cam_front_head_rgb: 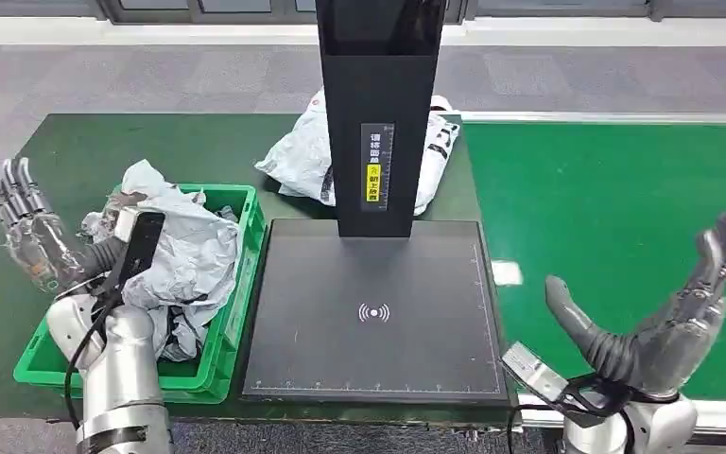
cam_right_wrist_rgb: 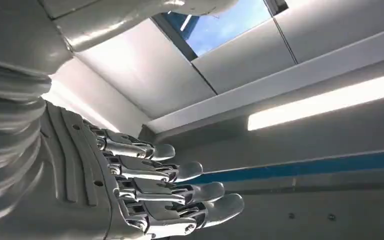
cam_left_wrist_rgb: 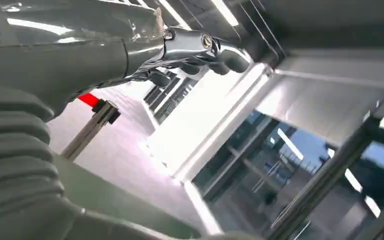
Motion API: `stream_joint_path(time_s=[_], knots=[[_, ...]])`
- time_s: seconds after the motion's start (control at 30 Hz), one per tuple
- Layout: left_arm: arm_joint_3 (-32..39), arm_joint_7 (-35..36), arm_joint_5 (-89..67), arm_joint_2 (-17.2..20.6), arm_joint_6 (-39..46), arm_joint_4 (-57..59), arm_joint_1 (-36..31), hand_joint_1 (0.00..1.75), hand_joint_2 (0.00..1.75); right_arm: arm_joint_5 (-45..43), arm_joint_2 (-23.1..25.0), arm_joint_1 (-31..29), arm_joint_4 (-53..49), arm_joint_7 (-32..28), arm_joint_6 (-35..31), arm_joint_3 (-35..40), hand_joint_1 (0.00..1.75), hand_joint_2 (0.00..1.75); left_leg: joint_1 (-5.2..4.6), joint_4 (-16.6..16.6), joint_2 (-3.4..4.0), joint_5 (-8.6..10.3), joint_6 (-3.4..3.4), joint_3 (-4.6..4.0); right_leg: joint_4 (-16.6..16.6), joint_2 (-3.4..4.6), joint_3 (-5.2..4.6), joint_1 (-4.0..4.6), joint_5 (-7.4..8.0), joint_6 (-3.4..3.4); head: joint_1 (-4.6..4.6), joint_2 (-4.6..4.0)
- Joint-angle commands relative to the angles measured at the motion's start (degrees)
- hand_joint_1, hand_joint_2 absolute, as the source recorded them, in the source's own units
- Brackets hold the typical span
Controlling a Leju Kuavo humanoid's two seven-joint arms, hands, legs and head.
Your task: Moved the parcel from conveyor to table for the left to box.
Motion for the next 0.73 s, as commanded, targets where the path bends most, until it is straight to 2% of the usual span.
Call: stream_joint_path(time_s=[0.03, 0.17, 0.23, 0.27, 0.33, 0.37, 0.43, 0.73], knots=[[1.1, -4.0, 8.9, -1.1, -0.2, -10.2, 2.2, 0.0, 0.0, -1.1, 3.7, 0.7, 0.2, 0.2, 0.1, -5.5, 0.0, 1.75, 0.02, -0.1, 0.06, -0.02, 0.0, 0.05, -0.1, 0.02, 0.05, 0.03, 0.0, -0.04, 0.0, 0.0], [-3.0, -8.9, 22.2, -1.1, -0.2, -16.7, 6.7, 0.0, 0.0, -1.9, 3.7, 1.3, 0.3, 0.2, 0.1, -6.7, 0.0, 1.75, 0.01, -0.1, 0.02, -0.02, -0.01, 0.06, -0.1, -0.01, 0.04, 0.02, -0.01, -0.04, 0.02, -0.02], [-4.2, -9.1, 23.7, -1.1, -0.2, -17.1, 7.2, 0.0, 0.0, -2.1, 3.7, 1.4, 0.3, 0.2, 0.1, -6.5, 0.0, 1.75, 0.05, -0.1, -0.01, -0.03, 0.0, 0.07, -0.1, -0.05, 0.1, 0.06, -0.02, -0.04, 0.02, 0.0], [-7.6, -10.5, 29.1, -1.1, -0.2, -17.4, 9.0, 0.0, 0.0, -2.8, 3.7, 1.8, 0.3, 0.2, 0.1, -5.7, 0.0, 1.75, 0.05, 0.0, -0.02, -0.04, 0.0, 0.02, -0.1, -0.05, 0.06, 0.05, -0.02, -0.03, 0.0, 0.0], [-19.0, -14.5, 42.6, -1.1, -0.2, -15.2, 13.6, 0.0, 0.0, -5.5, 3.7, 2.7, 0.9, 0.2, 0.1, -2.4, 0.0, 1.75, 0.03, -0.1, -0.05, -0.05, -0.02, 0.03, -0.1, -0.08, 0.03, 0.03, -0.03, -0.04, 0.0, -0.02], [-21.7, -14.5, 47.6, -0.5, -3.1, -15.6, 14.6, 0.0, 0.0, -5.8, 3.7, 3.1, 1.8, 0.2, 0.1, -1.2, 0.0, 1.75, 0.0, -0.1, -0.28, 0.0, 0.0, 0.08, -0.1, -0.31, 0.16, 0.0, -0.06, -0.02, 0.0, 0.0], [-27.3, -14.5, 54.7, 0.6, -9.1, -16.7, 17.0, 0.0, 0.0, -5.1, 3.7, 3.9, 5.3, 0.2, 0.1, 1.1, 0.0, 1.75, 0.02, -0.1, -0.22, -0.02, 0.01, 0.07, -0.2, -0.27, 0.14, 0.02, -0.05, 0.0, -0.02, 0.0], [-28.2, -14.5, 54.4, 0.2, -8.5, -17.1, 17.6, 0.0, 0.0, -5.1, 3.7, 3.9, 5.3, 0.2, 0.1, 1.2, 0.0, 1.75, 0.0, -0.2, 0.01, -0.11, 0.02, 0.15, -0.2, -0.06, 0.23, 0.0, -0.03, 0.0, 0.02, 0.0]])
